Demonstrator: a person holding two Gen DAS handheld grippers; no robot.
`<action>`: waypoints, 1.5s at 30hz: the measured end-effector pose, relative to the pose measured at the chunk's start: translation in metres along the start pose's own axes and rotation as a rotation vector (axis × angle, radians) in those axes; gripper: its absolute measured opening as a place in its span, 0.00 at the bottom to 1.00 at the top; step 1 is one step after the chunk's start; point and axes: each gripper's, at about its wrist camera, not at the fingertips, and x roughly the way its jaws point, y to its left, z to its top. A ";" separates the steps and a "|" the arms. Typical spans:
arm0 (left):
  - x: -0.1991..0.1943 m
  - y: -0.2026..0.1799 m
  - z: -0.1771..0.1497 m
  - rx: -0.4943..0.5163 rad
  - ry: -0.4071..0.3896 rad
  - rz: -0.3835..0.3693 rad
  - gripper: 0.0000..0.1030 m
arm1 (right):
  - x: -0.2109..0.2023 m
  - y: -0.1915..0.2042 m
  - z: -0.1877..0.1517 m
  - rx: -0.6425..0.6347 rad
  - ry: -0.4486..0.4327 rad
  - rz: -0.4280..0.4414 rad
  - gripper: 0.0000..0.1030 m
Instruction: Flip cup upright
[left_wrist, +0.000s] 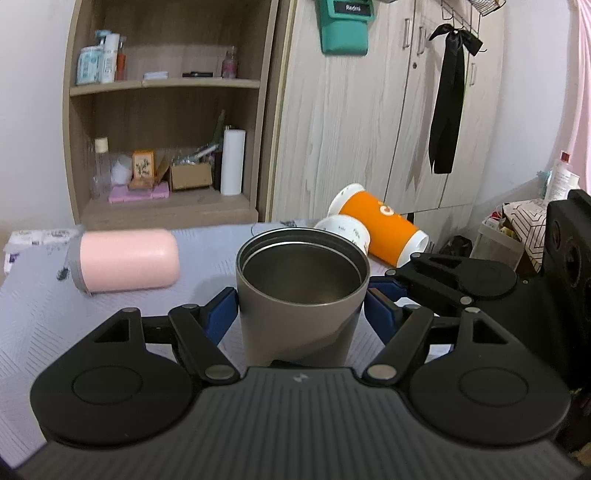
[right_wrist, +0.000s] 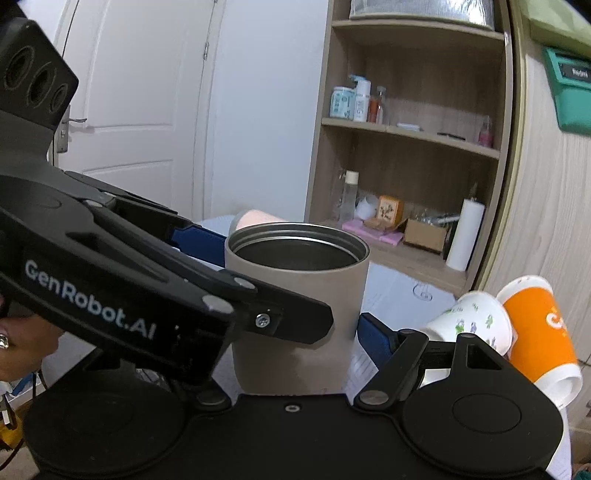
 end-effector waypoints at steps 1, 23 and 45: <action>0.002 0.000 -0.002 -0.003 -0.003 -0.002 0.72 | 0.001 -0.001 -0.001 0.002 0.004 -0.002 0.78; -0.025 0.003 -0.007 -0.094 -0.025 0.067 0.79 | -0.024 0.000 -0.015 0.117 0.001 -0.044 0.89; -0.132 -0.027 -0.009 -0.127 -0.096 0.300 0.81 | -0.144 0.042 0.000 0.122 -0.124 -0.257 0.89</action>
